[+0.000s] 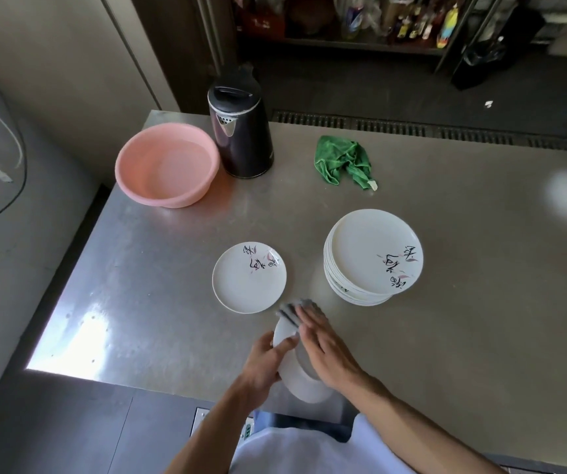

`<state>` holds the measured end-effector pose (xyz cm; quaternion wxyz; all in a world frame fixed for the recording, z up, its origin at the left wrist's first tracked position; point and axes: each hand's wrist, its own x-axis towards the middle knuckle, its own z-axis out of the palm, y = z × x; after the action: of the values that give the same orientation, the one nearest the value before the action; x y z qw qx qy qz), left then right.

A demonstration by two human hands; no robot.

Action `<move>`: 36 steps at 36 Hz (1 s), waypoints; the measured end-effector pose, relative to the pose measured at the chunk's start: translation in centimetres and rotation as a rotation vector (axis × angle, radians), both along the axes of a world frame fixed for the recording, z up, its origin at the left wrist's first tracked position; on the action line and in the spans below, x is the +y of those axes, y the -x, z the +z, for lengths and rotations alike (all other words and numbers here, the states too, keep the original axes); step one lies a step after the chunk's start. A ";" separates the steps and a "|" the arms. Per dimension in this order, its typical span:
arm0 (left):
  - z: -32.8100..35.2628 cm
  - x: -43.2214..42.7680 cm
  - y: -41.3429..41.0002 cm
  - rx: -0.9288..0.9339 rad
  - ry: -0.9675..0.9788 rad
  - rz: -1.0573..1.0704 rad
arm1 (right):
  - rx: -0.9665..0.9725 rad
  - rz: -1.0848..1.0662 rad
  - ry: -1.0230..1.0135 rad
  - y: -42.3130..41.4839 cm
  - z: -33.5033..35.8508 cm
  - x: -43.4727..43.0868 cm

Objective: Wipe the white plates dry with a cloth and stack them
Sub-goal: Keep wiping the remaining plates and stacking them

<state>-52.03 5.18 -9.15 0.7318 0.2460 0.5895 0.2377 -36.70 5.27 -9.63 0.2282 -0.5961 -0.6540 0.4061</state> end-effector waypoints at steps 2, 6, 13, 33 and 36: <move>0.1 0.0 0.0 0.007 -0.015 -0.051 | -0.034 0.120 -0.106 0.6 0.0 -0.2; 0.0 -0.2 0.2 -0.006 -0.010 -0.097 | -0.229 0.154 -0.163 0.3 -0.9 0.1; -0.2 -0.5 0.1 -0.016 0.041 -0.060 | -0.309 0.181 -0.136 -1.2 -1.7 0.0; 0.9 -0.6 -0.4 -0.092 -0.095 -0.005 | -0.084 0.236 -0.176 0.8 0.3 -0.3; 0.8 -1.0 -0.1 -0.126 -0.069 0.025 | -0.219 0.323 -0.198 0.5 -0.5 -0.5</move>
<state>-51.97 4.13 -8.36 0.7556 0.2481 0.5367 0.2819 -37.19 4.73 -10.08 0.1454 -0.4989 -0.7984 0.3041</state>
